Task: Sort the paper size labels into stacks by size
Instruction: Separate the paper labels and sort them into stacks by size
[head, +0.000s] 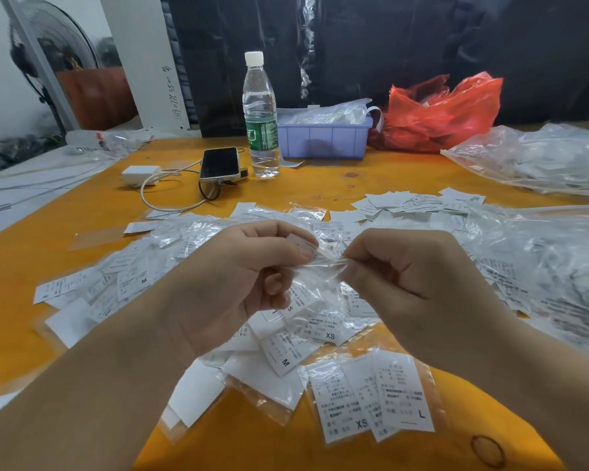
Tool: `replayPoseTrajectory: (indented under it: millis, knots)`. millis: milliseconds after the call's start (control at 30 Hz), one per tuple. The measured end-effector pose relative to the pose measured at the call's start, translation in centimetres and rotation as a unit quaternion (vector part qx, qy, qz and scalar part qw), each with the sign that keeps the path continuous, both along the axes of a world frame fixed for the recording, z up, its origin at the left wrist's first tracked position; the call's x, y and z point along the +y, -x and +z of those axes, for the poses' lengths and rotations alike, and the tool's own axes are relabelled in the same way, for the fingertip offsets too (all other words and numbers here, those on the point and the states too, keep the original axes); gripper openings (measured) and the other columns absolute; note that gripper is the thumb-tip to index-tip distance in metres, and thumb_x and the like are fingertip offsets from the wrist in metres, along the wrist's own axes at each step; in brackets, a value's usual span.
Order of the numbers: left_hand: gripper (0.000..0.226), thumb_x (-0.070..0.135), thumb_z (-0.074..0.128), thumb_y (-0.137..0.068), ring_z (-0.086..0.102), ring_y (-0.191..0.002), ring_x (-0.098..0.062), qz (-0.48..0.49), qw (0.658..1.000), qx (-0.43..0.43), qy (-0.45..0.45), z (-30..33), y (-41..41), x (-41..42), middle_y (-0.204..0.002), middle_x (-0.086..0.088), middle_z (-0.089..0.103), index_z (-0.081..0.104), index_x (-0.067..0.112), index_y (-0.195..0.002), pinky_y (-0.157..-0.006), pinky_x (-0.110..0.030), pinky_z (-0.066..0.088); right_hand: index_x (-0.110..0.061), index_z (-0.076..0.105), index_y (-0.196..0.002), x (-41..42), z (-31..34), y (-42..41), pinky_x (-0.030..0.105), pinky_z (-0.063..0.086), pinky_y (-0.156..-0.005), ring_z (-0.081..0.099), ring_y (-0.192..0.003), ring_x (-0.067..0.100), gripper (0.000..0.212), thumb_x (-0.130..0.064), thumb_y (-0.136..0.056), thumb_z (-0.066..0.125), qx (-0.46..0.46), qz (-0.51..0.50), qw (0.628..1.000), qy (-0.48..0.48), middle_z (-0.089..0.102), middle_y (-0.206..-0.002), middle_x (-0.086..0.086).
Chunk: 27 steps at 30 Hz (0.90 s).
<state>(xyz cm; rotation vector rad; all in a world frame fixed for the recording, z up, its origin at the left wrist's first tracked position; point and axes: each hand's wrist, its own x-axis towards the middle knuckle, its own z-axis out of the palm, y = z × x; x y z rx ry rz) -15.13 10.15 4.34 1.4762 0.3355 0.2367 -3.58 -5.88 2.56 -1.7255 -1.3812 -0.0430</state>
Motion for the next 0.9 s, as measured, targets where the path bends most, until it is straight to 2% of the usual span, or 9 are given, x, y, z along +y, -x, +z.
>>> replayPoseTrajectory:
  millis: [167,300,367,467,567,633,667,733,900]
  knots:
    - [0.010,0.012,0.072,-0.062,0.040,-0.044,-0.009,0.018,0.999,0.013,0.030,0.0,-0.1,0.0,-0.055,0.000,0.048,0.075,0.018,-0.070,-0.044,-0.022,0.043,-0.015,0.064,-0.074,0.2,0.0,-0.5,0.027,0.037,-0.046,0.046,-0.051,0.015,0.019,-0.019,-0.093,0.064,-0.037,-0.008,0.999,0.015,0.051,-0.053,-0.004]
    - [0.010,0.009,0.071,-0.077,0.039,-0.045,-0.009,0.100,0.995,0.010,-0.024,0.1,0.0,0.7,-0.057,0.002,0.051,0.074,0.018,-0.075,-0.046,-0.023,0.043,-0.015,0.067,-0.073,0.2,0.0,-1.0,0.021,0.037,-0.044,0.049,-0.047,0.011,0.019,-0.009,-0.090,0.062,0.013,-0.010,1.000,0.010,0.057,-0.054,-0.001]
    - [0.005,0.013,0.068,-0.085,0.042,-0.045,-0.007,0.160,0.981,0.019,-0.112,0.3,0.2,1.4,-0.054,0.006,0.053,0.069,0.017,-0.083,-0.051,-0.027,0.043,-0.019,0.068,-0.072,0.2,0.1,-1.5,0.026,0.040,-0.045,0.053,-0.050,0.015,0.019,-0.010,-0.087,0.061,0.020,-0.042,0.999,0.016,0.060,-0.057,-0.001]
    - [0.005,0.030,0.069,-0.087,0.052,-0.054,-0.008,0.224,0.915,0.081,-0.325,0.1,0.3,2.5,-0.060,0.010,0.062,0.065,0.028,-0.090,-0.054,-0.027,0.042,-0.023,0.067,-0.072,0.2,0.1,-2.5,0.032,0.047,-0.052,0.056,-0.056,0.014,0.020,-0.012,-0.087,0.060,-0.004,-0.096,0.992,0.084,0.062,-0.062,-0.004]
    - [0.022,0.042,0.069,-0.085,0.057,-0.074,-0.009,0.248,0.847,0.159,-0.442,-0.5,0.2,2.8,-0.087,0.009,0.058,0.057,0.032,-0.100,-0.057,-0.028,0.044,-0.026,0.066,-0.080,0.1,0.0,-2.8,0.038,0.055,-0.062,0.059,-0.064,0.011,0.014,-0.016,-0.087,0.059,-0.033,-0.138,0.972,0.185,0.063,-0.072,-0.010]
    - [0.042,0.048,0.067,-0.083,0.053,-0.104,-0.015,0.260,0.788,0.194,-0.523,-1.2,0.0,3.0,-0.113,0.008,0.053,0.052,0.034,-0.118,-0.080,-0.035,0.047,-0.028,0.065,-0.086,0.0,0.1,-2.9,0.038,0.056,-0.063,0.059,-0.067,0.009,0.013,-0.017,-0.088,0.058,-0.055,-0.151,0.962,0.220,0.063,-0.077,-0.012]
    - [0.050,0.050,0.066,-0.082,0.045,-0.117,-0.018,0.266,0.769,0.194,-0.548,-1.4,0.0,3.0,-0.123,0.007,0.048,0.049,0.034,-0.126,-0.091,-0.038,0.042,-0.028,0.064,-0.090,0.0,0.2,-2.9,0.036,0.055,-0.063,0.058,-0.068,0.008,0.013,-0.017,-0.088,0.057,-0.065,-0.154,0.958,0.235,0.063,-0.080,-0.012]
    - [0.057,0.049,0.067,-0.081,0.033,-0.124,-0.017,0.277,0.756,0.162,-0.570,-1.5,-0.1,2.8,-0.126,0.008,0.039,0.046,0.033,-0.132,-0.099,-0.037,0.033,-0.031,0.062,-0.094,-0.2,0.6,-3.0,0.032,0.054,-0.063,0.058,-0.071,0.006,0.014,-0.019,-0.089,0.057,-0.076,-0.157,0.947,0.271,0.062,-0.085,-0.013]
    - [0.043,0.040,0.070,-0.081,0.026,-0.111,-0.002,0.247,0.734,-0.002,-0.632,-1.6,0.3,0.4,-0.116,0.015,0.037,0.058,0.033,-0.121,-0.093,-0.023,0.024,-0.038,0.061,-0.100,-1.3,1.2,-2.2,0.025,0.052,-0.067,0.058,-0.076,0.003,0.016,-0.024,-0.092,0.059,-0.060,-0.143,0.927,0.342,0.061,-0.087,-0.018]
